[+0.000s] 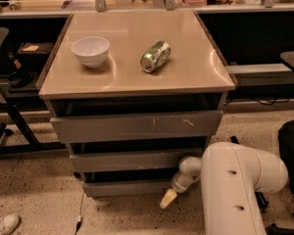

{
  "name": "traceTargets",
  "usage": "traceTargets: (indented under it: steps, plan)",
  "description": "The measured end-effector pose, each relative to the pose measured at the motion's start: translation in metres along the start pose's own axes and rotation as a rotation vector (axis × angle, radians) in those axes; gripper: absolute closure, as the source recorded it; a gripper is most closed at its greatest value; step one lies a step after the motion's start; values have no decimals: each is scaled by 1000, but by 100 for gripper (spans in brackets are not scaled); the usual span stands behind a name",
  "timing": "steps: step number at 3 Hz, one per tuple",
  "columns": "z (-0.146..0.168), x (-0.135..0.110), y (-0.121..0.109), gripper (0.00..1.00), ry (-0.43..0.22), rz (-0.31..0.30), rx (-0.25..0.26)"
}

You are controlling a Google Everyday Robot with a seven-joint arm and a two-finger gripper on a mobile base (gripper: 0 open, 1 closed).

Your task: Open bottom drawer

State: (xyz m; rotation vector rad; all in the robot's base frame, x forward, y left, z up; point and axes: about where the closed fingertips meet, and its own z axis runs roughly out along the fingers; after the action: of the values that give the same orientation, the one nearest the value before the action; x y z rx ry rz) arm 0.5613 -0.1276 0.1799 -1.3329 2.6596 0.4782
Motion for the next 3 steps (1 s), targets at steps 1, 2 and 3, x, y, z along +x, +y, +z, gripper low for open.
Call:
traceTargets:
  steps: [1, 2, 3]
  plan:
    - [-5, -2, 1, 0, 0, 0, 0]
    - [-9, 32, 32, 0, 47, 4, -70]
    - [-16, 59, 55, 0, 81, 16, -120]
